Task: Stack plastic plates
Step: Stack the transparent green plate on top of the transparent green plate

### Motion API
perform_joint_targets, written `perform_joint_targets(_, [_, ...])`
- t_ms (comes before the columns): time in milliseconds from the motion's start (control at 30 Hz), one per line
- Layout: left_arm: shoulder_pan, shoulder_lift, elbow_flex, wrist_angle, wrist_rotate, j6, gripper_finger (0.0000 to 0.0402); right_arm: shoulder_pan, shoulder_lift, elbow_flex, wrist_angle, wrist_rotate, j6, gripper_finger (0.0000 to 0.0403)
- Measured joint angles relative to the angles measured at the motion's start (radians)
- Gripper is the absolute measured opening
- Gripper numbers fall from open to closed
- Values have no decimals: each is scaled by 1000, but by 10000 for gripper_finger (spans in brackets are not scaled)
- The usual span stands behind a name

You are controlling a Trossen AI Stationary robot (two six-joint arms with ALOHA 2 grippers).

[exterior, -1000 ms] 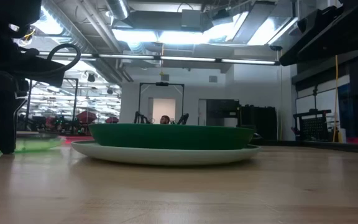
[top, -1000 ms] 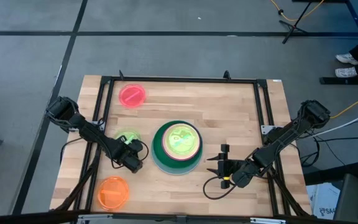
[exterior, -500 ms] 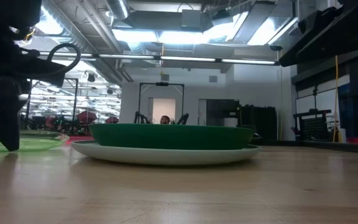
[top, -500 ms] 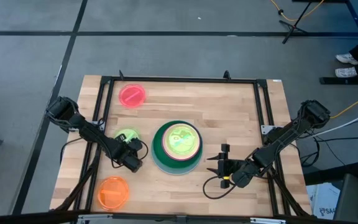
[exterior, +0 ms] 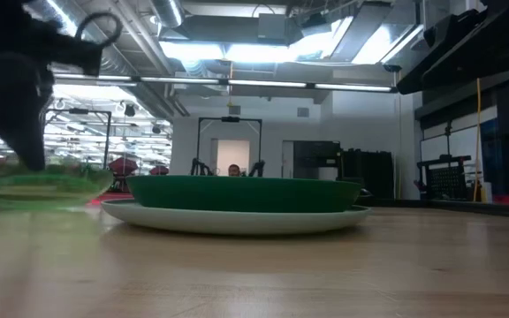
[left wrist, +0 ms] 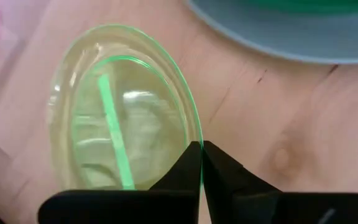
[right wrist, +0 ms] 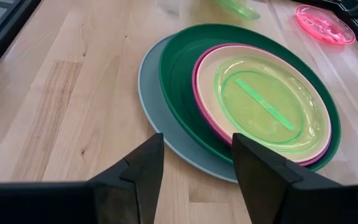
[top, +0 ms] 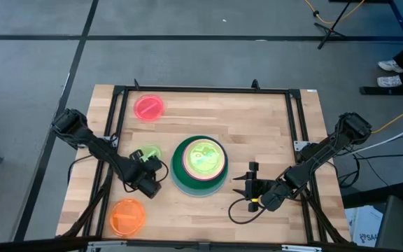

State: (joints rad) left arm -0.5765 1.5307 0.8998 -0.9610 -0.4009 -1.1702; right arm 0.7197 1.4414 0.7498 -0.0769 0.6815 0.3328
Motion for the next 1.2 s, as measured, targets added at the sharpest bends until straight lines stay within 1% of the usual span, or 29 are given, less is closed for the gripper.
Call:
perform_joint_targets(167, [-25, 0, 87, -40, -91, 4, 3, 0, 0, 0, 0, 0, 0, 182])
perform_joint_targets(267, [-34, -1, 129, -20, -149, 48, 4, 0, 0, 0, 0, 0, 0, 182])
perform_joint_targets(333, [-36, -1, 142, 24, -182, 94, 4, 0, 0, 0, 0, 0, 0, 182])
perform_joint_targets(600, [-20, -1, 146, 274, -250, 331, 4, 0, 0, 0, 0, 0, -2, 182])
perform_joint_targets(767, [-1, -1, 146, 448, -261, 502, 3, 0, 0, 0, 0, 57, -24, 182])
perform_joint_targets(1000, [29, 1, 147, 640, -266, 693, 5, 0, 0, 0, -2, 60, -25, 182])
perform_joint_targets(1067, [42, 6, 147, 683, -259, 735, 5, 0, 0, 0, -1, 60, -27, 182])
perform_joint_targets(1200, [68, 25, 147, 715, -235, 778, 5, 0, 0, 0, -2, 60, -27, 182])
